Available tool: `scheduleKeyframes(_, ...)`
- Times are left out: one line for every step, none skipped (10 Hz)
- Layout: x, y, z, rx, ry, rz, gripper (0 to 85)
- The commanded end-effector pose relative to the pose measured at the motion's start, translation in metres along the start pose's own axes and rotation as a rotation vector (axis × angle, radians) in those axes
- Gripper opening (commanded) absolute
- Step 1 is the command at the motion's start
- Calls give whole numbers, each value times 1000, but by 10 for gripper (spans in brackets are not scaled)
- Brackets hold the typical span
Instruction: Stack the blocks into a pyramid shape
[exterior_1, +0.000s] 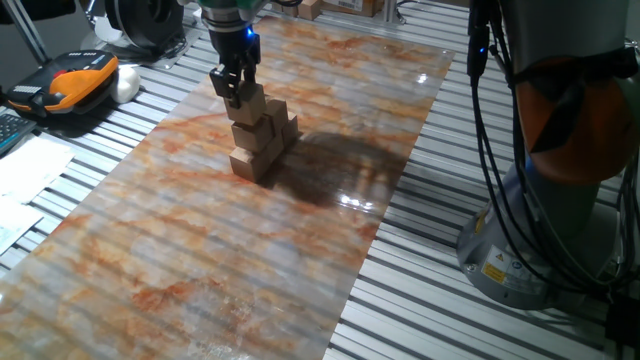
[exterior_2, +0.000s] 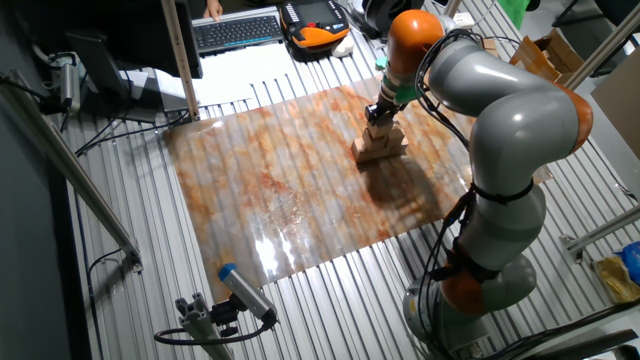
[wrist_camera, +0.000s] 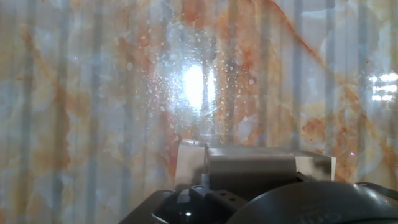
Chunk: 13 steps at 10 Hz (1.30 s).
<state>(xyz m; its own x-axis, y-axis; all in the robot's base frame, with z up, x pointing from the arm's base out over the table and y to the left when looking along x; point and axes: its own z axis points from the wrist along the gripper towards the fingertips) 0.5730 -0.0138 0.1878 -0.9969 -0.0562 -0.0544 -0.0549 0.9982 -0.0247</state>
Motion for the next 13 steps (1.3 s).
scheduleKeyframes(0, 0, 0, -3, 0, 2, 0)
scheduleKeyframes(0, 0, 0, -7, 0, 5, 0)
scheduleKeyframes(0, 0, 0, -9, 0, 8, 0)
scheduleKeyframes(0, 0, 0, -12, 0, 10, 0)
scheduleKeyframes(0, 0, 0, -15, -1, 11, 0)
scheduleKeyframes(0, 0, 0, -15, -1, 11, 0)
scheduleKeyframes(0, 0, 0, -15, -1, 13, 0)
scheduleKeyframes(-1, 1, 0, -16, -1, 17, 0)
scheduleKeyframes(-2, 1, 0, -14, -1, 19, 0)
scheduleKeyframes(-2, 1, -1, -15, -1, 17, 0)
scheduleKeyframes(-2, 1, 0, -13, 0, 17, 0)
scheduleKeyframes(-2, 1, 0, -13, 0, 17, 0)
scheduleKeyframes(-2, 1, 0, -13, -2, 16, 0)
